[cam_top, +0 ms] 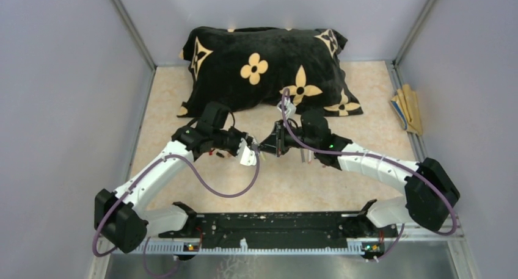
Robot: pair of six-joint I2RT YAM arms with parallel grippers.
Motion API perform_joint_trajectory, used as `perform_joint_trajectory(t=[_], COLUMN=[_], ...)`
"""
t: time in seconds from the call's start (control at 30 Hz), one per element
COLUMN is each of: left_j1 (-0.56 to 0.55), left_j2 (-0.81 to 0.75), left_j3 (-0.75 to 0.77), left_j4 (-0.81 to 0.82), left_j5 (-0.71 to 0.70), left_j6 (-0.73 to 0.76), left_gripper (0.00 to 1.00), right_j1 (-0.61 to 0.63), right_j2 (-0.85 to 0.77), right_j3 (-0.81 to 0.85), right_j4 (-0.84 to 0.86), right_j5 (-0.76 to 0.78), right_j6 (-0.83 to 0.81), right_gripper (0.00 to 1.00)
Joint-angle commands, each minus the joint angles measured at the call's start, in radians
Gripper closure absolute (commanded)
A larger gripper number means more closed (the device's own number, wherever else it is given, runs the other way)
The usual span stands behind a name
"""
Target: Open the pen caps
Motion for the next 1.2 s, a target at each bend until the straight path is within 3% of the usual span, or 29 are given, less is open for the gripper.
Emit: perform_joint_trajectory(t=[0.0, 0.9, 1.0, 1.17], left_j1=[0.145, 0.402, 0.432, 0.429], left_j2=[0.016, 0.119, 0.125, 0.125], left_j3=[-0.008, -0.028, -0.005, 0.026], left_j4=[-0.115, -0.011, -0.026, -0.089], left_j5=[-0.302, -0.551, -0.509, -0.311], left_j6=[0.035, 0.244, 0.215, 0.092], left_gripper=[1.00, 1.00, 1.00, 1.00], right_j1=[-0.011, -0.011, -0.011, -0.011], right_j2=[-0.120, -0.162, -0.167, -0.165], right_j3=[-0.062, -0.093, -0.101, -0.096], right_j4=[-0.203, -0.303, -0.291, -0.278], right_j5=[-0.026, 0.016, 0.020, 0.083], right_j6=[-0.071, -0.121, -0.117, -0.120], right_gripper=[1.00, 1.00, 1.00, 1.00])
